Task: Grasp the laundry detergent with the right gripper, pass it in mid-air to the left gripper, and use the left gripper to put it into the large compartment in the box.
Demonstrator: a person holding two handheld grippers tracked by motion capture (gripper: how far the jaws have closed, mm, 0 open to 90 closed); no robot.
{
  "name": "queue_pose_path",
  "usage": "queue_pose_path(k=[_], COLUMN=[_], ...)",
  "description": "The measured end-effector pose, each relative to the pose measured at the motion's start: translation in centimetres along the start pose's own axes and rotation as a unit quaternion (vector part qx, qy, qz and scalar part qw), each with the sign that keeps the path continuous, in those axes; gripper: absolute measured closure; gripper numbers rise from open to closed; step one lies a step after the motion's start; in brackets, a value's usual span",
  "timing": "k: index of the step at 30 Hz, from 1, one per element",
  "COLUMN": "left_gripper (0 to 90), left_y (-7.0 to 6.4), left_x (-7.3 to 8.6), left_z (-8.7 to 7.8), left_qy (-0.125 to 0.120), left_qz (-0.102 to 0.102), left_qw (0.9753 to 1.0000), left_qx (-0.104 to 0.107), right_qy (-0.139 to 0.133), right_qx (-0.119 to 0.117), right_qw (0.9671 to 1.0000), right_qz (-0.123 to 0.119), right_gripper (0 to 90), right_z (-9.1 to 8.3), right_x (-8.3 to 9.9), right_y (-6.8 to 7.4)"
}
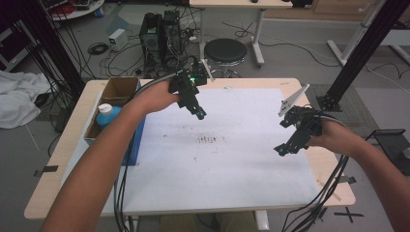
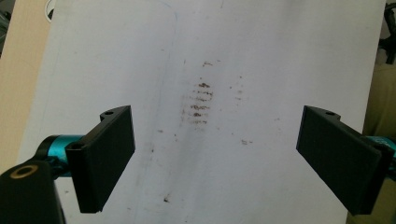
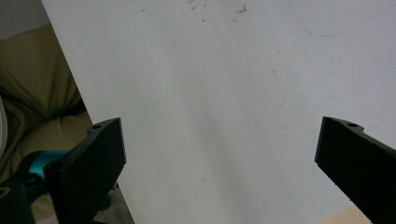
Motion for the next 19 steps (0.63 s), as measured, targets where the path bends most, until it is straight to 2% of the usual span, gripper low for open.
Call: queue_pose_path(k=[1, 7, 10, 11, 12, 14, 15, 18, 19], left_gripper=[11.6, 11.6, 11.6, 11.6, 11.6, 11.6, 11.6, 11.6, 11.6], left_y=[0.03, 0.09, 0.15, 0.04, 0.16, 0.06, 0.20, 0.24, 0.24], left_x=[0.08, 0.33, 0.38, 0.34, 0.40, 0.36, 0.42, 0.48, 0.49], left_z=[-0.09, -0.01, 0.05, 0.17, 0.09, 0.18, 0.06, 0.00, 0.00], left_qy=[0.008, 0.009, 0.009, 0.002, 0.008, 0.000, 0.008, 0.010, 0.010], left_qz=[0.002, 0.000, 0.000, -0.009, 0.000, -0.009, -0.001, 0.000, -0.001], left_qw=[1.0000, 1.0000, 1.0000, 1.0000, 1.0000, 1.0000, 1.0000, 0.9999, 0.9999], left_qx=[0.001, 0.003, 0.002, 0.001, 0.002, 0.002, 0.002, 0.002, 0.001], right_qy=[-0.003, 0.000, 0.001, 0.000, -0.001, 0.005, 0.005, 0.000, 0.003], right_qx=[0.000, -0.004, -0.003, -0.003, -0.004, -0.001, -0.001, -0.004, -0.003], right_qw=[1.0000, 1.0000, 1.0000, 1.0000, 1.0000, 1.0000, 1.0000, 1.0000, 1.0000], right_qz=[0.000, -0.002, -0.001, -0.007, -0.003, -0.001, -0.001, -0.006, 0.000], right_gripper=[0.9, 0.8, 0.8, 0.8, 0.8, 0.8, 0.9, 0.9, 0.8], right_z=[0.05, 0.22, 0.27, 0.30, 0.33, 0.25, 0.25, 0.36, 0.31], right_x=[-0.04, -0.16, -0.16, -0.19, -0.19, -0.17, -0.17, -0.22, -0.19], right_y=[0.01, 0.05, 0.07, -0.02, 0.03, 0.04, 0.04, -0.01, 0.06])
Point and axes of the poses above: each handheld gripper's, and its own axes: z roughly forward along the jaws, x roughly out of its underside, y roughly to its left, the point moved 5 cm from there along z, roughly forward along the jaws, and after that the axes turned 3 degrees about -y, right-handed, at the moved point
